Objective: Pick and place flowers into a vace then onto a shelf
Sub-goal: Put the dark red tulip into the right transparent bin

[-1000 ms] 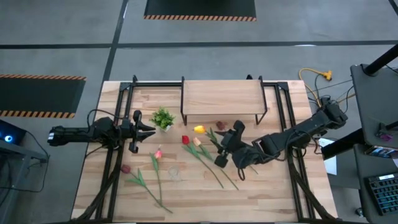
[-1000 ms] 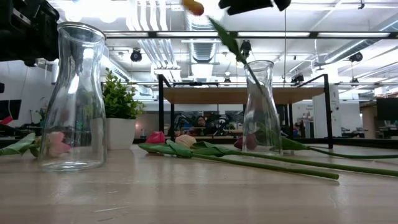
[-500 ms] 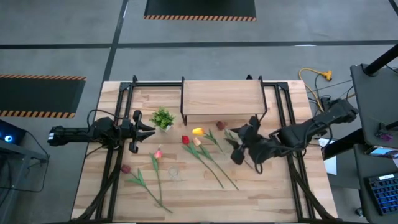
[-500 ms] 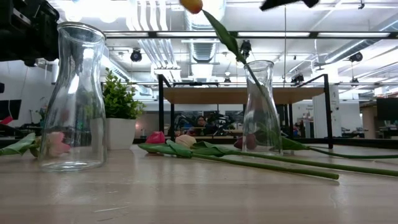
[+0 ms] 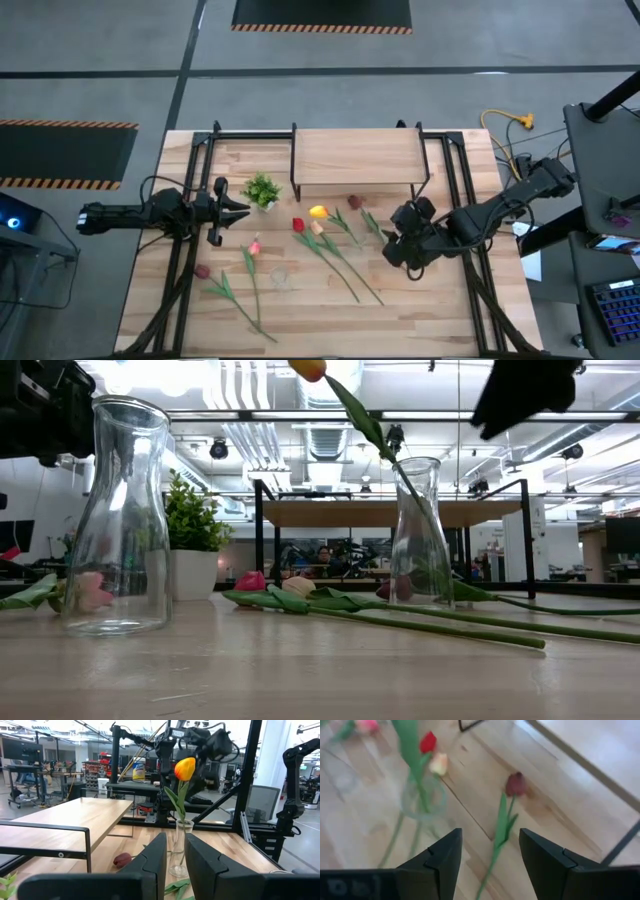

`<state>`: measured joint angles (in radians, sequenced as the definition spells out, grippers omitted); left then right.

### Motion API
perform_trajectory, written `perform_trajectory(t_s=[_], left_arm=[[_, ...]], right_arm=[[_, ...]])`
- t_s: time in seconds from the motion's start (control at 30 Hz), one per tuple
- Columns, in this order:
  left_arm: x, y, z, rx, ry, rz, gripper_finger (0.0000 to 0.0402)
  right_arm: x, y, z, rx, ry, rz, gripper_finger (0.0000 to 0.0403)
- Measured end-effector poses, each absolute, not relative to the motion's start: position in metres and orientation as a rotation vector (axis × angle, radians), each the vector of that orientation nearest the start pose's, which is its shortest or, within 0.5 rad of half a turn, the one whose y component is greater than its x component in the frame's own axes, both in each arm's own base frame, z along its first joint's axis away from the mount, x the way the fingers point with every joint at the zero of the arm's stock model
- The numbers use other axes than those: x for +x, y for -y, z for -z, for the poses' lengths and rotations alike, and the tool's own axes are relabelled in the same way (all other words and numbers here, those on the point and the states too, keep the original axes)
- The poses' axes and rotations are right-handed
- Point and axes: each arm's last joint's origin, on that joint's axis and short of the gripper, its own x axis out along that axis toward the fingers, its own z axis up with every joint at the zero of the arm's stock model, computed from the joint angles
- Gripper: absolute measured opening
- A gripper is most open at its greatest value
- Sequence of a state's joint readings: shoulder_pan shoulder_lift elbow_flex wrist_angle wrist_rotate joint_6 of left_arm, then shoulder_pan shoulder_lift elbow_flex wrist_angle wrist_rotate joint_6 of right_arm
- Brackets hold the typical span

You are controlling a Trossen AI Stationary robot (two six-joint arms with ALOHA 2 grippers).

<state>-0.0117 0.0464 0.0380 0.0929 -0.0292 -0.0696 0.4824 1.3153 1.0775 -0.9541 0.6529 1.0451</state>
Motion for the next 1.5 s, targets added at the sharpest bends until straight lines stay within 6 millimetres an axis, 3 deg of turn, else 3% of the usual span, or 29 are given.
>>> perform_trajectory(t_s=[0.37, 0.7, 0.97, 1.2, 1.5], left_arm=[[0.098, 0.000, -0.182, -0.071, 0.085, -0.014, 0.0051], [0.098, 0.000, -0.182, -0.071, 0.084, -0.015, 0.0051], [0.098, 0.000, -0.181, -0.071, 0.078, -0.015, 0.0051], [0.098, 0.000, -0.181, -0.071, 0.077, -0.015, 0.0051], [0.098, 0.000, -0.181, -0.071, 0.077, -0.015, 0.0051]], right_arm=[[0.219, -0.087, -0.219, 0.318, -0.864, 0.775, 0.0189], [0.228, -0.075, -0.174, 0.353, -0.840, 0.790, 0.0206], [0.236, -0.061, -0.156, 0.339, -0.850, 0.815, 0.0207], [0.253, -0.051, -0.144, 0.335, -0.908, 0.730, 0.0207], [0.257, -0.037, -0.129, 0.344, -0.976, 0.773, 0.0207]])
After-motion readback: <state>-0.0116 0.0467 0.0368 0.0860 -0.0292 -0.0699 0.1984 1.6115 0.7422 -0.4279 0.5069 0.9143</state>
